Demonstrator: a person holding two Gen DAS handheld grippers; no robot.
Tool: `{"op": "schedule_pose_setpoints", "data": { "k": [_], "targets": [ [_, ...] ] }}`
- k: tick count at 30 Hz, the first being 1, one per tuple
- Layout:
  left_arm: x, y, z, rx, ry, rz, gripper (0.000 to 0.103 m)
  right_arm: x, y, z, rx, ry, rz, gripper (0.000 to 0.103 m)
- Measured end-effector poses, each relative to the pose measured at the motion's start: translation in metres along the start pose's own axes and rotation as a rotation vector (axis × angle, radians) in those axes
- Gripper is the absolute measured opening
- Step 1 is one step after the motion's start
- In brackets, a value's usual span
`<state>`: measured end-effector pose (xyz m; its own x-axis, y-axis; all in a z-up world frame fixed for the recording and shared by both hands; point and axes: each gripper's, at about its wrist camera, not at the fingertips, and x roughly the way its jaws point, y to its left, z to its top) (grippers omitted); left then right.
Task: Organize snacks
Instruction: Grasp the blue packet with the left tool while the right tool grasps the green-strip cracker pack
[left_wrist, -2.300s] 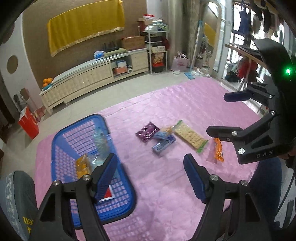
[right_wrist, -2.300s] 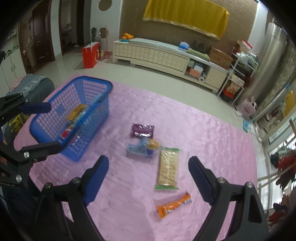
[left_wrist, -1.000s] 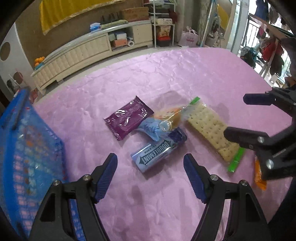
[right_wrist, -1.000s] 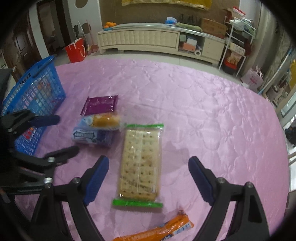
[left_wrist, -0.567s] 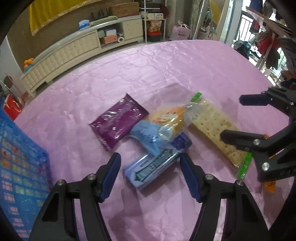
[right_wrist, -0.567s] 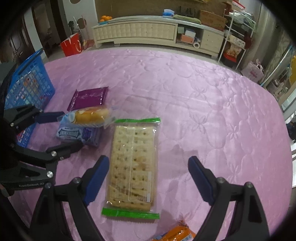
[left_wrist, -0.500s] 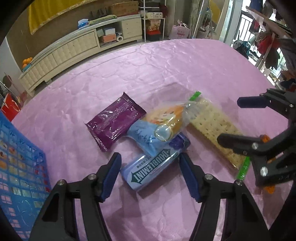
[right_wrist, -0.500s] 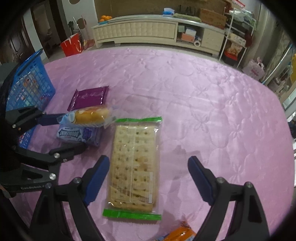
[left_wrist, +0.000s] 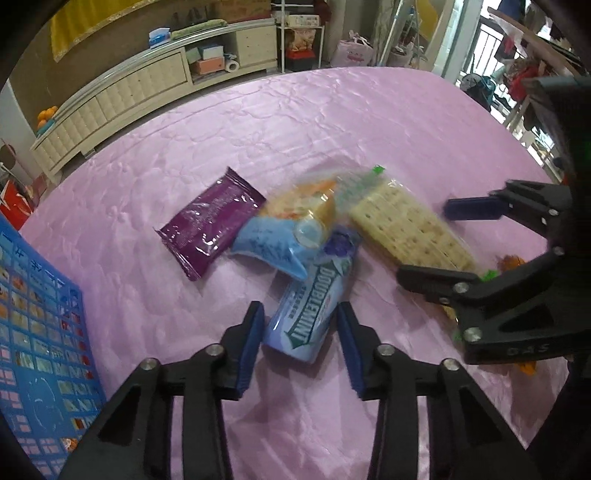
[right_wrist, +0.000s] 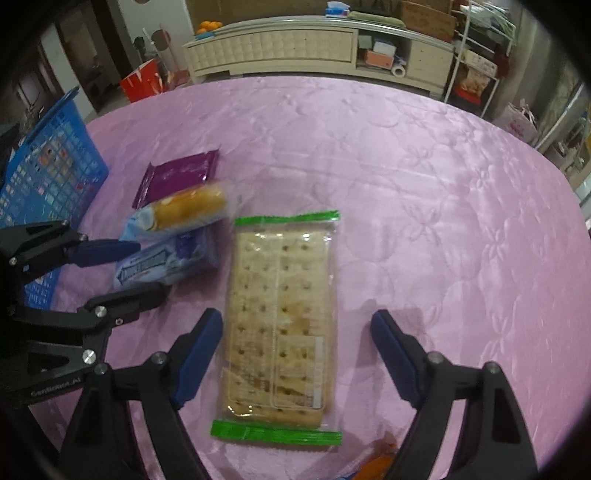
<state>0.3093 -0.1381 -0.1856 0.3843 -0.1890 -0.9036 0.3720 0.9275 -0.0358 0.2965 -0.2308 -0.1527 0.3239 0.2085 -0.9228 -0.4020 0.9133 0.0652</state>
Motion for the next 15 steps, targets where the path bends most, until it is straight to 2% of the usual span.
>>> {"op": "schedule_pose_setpoints", "data": {
  "k": [5,6,7,11,15],
  "targets": [
    [-0.002,-0.002,-0.006,-0.049,-0.004,-0.01,0.034,0.001,0.009,-0.004,-0.043,-0.007,-0.043,0.079],
    [-0.002,-0.003,-0.007,-0.056,-0.002,-0.014,0.033,0.0,0.009,-0.005,-0.046,-0.011,-0.041,0.073],
    [-0.003,-0.004,-0.009,-0.062,-0.001,-0.015,0.033,-0.002,0.01,-0.006,-0.048,-0.014,-0.036,0.061],
    [-0.009,-0.006,-0.019,-0.086,0.007,-0.001,0.032,-0.009,0.005,-0.01,-0.024,-0.019,-0.016,0.058],
    [-0.028,-0.009,-0.028,-0.088,-0.029,-0.006,0.031,-0.026,0.006,-0.014,-0.022,-0.062,-0.031,0.058]
  ]
}}
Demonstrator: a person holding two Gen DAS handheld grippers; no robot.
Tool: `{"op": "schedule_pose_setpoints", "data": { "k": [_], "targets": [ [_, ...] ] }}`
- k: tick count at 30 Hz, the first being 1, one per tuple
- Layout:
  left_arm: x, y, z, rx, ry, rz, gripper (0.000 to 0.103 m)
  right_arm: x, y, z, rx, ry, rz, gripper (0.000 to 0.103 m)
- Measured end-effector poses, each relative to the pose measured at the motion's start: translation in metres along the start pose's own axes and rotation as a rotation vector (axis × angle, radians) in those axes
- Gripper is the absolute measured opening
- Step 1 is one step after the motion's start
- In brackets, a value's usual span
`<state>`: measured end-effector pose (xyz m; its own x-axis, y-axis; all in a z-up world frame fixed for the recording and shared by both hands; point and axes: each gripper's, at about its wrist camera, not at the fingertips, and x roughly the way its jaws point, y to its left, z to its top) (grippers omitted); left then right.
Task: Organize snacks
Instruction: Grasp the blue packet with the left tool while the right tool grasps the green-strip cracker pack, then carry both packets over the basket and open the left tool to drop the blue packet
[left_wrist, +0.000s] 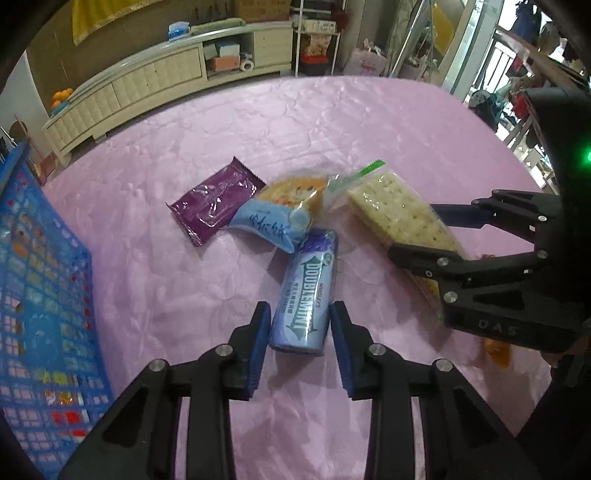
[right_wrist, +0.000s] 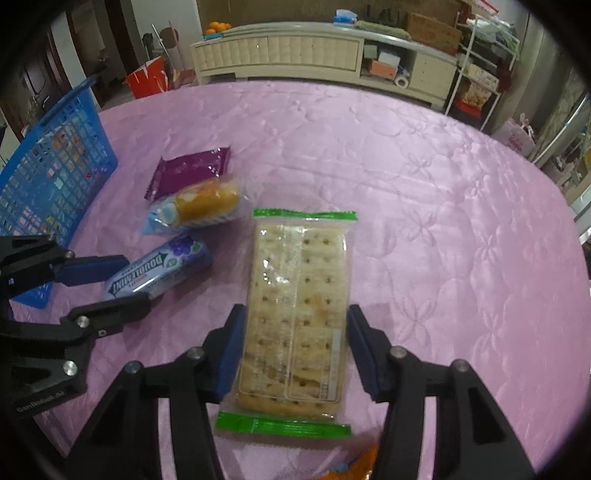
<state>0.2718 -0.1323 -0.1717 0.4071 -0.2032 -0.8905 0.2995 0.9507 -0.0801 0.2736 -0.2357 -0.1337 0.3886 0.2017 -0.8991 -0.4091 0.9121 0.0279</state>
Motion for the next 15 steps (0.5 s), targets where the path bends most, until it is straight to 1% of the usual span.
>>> {"op": "schedule_pose_setpoints", "data": {
  "k": [6,8,10,15],
  "targets": [
    [-0.028,-0.002,-0.016,-0.002,-0.04,-0.012,0.029,-0.028,0.009,-0.018,0.023,-0.018,-0.003,0.058],
    [-0.037,-0.002,-0.021,-0.009,-0.057,-0.017,0.029,-0.036,0.014,-0.02,0.035,-0.025,0.01,0.058],
    [-0.047,0.0,-0.023,-0.012,-0.074,-0.019,0.028,-0.045,0.021,-0.019,0.043,-0.037,0.025,0.058],
    [-0.075,0.001,-0.03,-0.02,-0.122,-0.015,0.027,-0.07,0.042,-0.015,0.032,-0.07,0.024,0.058]
  ]
}}
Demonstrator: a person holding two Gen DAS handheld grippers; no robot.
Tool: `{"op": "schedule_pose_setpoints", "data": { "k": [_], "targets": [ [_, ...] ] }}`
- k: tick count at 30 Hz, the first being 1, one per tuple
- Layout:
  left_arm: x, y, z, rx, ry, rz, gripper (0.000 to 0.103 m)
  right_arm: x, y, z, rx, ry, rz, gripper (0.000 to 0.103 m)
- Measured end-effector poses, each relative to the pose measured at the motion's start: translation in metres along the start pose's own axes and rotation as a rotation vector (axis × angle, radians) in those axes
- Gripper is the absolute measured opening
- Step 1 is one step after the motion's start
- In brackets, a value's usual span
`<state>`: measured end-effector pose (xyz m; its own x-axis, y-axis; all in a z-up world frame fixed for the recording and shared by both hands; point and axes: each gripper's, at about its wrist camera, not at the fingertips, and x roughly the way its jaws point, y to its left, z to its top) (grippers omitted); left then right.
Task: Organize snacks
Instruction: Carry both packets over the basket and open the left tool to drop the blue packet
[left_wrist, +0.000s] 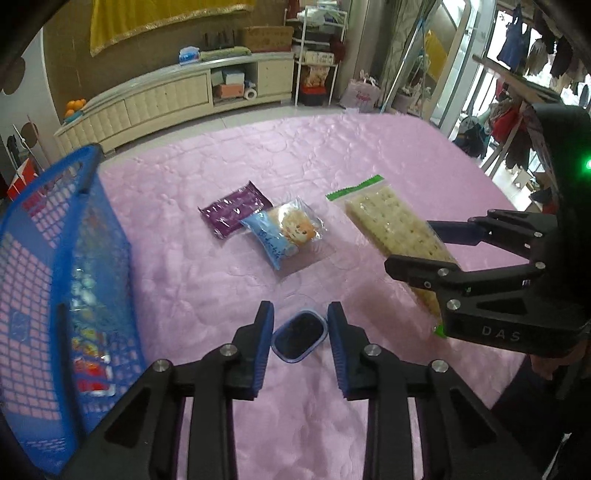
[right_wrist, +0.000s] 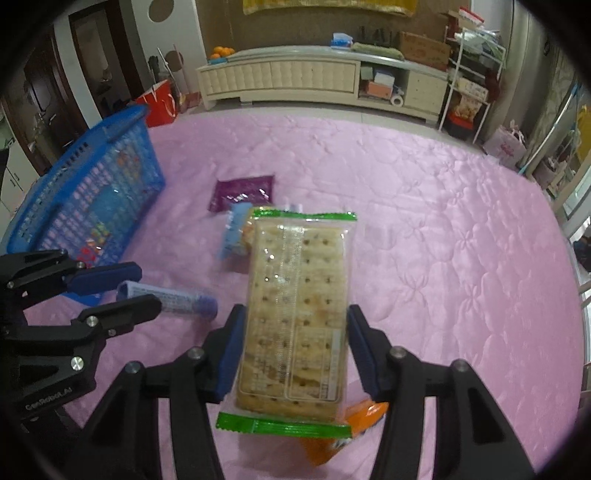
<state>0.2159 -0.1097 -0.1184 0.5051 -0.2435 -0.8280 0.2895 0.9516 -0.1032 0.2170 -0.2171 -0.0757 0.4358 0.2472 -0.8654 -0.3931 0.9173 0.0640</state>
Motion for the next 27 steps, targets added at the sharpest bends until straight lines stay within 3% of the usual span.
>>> {"op": "schedule_pose_setpoints", "data": {
  "k": [15,27],
  "targets": [
    [-0.112,0.032,0.002,0.012,-0.195,0.03,0.026,-0.065,0.062,0.027,-0.062,-0.119,0.016,0.058],
    [-0.163,0.109,-0.007,-0.046,-0.229,0.121,0.026,-0.065,0.134,0.066,-0.141,-0.166,0.091,0.058]
  ]
}}
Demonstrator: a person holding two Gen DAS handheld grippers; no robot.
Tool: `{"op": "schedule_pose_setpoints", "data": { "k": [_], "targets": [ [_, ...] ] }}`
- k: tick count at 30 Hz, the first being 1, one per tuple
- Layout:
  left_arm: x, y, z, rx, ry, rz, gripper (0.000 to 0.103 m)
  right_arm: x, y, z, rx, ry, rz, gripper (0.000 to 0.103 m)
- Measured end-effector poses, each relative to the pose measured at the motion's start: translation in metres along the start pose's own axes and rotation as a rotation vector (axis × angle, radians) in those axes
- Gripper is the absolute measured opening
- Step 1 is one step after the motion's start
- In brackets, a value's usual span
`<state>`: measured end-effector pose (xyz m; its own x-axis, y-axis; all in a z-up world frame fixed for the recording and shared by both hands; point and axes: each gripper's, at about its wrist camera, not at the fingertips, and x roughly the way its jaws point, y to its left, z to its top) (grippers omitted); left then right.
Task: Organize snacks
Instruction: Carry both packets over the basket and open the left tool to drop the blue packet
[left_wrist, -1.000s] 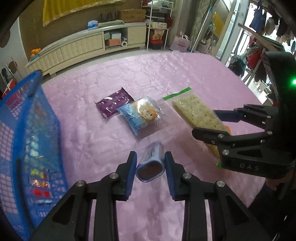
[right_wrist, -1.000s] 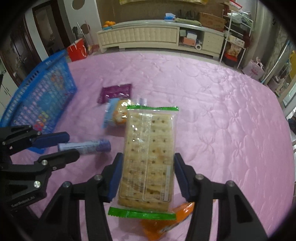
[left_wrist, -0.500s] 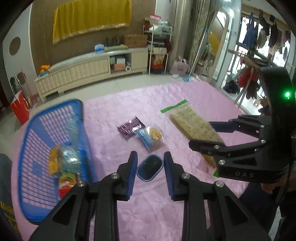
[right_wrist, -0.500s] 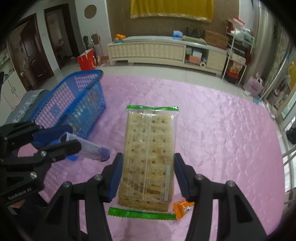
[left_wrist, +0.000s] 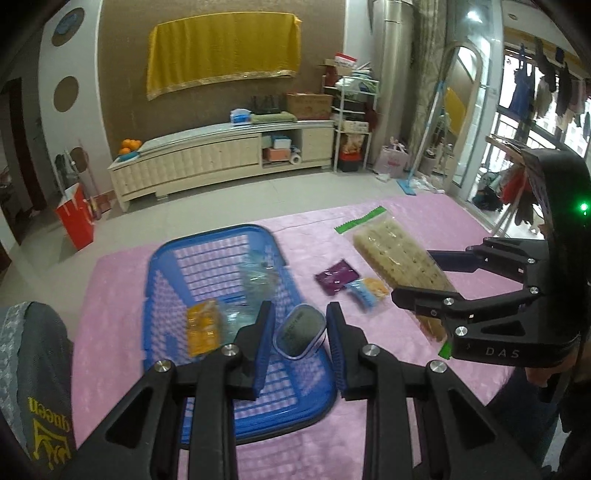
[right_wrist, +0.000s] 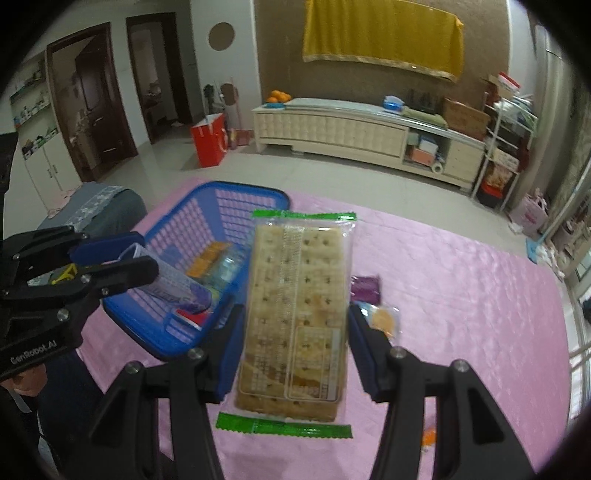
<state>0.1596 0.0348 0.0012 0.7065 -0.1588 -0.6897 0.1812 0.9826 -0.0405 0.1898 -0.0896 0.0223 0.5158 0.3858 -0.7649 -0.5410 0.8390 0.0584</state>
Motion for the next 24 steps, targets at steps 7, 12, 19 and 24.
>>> {"op": "schedule_pose_setpoints", "data": {
  "k": [7,12,19,24],
  "targets": [
    [-0.002,0.039,-0.009,-0.046,0.013,0.031,0.026,0.025,0.029,0.017,-0.052,0.025,0.047,0.058],
    [0.001,0.062,-0.016,-0.07,0.035,0.044,0.026,0.043,0.043,0.026,-0.086,0.045,0.063,0.058],
    [0.016,0.078,-0.026,-0.101,0.075,0.041,0.026,0.071,0.052,0.036,-0.125,0.088,0.06,0.058],
    [0.032,0.086,-0.033,-0.126,0.112,0.028,0.026,0.087,0.056,0.036,-0.129,0.115,0.067,0.058]
  ]
}}
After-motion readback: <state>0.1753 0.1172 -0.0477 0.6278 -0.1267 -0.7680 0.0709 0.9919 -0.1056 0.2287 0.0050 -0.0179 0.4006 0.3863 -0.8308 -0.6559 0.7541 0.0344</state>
